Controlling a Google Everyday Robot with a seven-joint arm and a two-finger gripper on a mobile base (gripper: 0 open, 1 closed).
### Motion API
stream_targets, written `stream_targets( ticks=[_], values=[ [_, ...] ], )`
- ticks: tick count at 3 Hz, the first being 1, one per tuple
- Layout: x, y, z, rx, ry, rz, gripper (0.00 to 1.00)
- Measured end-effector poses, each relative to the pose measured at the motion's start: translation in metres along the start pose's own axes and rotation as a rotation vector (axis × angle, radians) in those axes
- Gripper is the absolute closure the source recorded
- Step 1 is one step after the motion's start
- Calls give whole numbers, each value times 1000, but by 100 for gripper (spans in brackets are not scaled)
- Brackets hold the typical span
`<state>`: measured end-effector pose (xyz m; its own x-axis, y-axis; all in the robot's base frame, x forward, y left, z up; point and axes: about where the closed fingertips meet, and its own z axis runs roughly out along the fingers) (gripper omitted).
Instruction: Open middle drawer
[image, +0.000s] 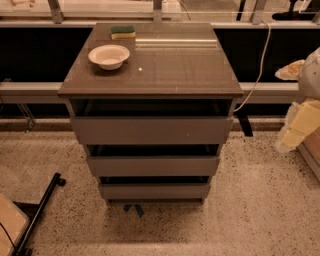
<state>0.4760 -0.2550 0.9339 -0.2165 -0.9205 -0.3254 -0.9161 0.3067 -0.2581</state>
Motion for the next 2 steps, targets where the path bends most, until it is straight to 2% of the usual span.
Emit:
stream_targets(
  ticks=[1, 2],
  values=[
    [32, -25, 48, 9, -74, 44, 0],
    [35, -29, 61, 3, -80, 51, 0]
  ],
)
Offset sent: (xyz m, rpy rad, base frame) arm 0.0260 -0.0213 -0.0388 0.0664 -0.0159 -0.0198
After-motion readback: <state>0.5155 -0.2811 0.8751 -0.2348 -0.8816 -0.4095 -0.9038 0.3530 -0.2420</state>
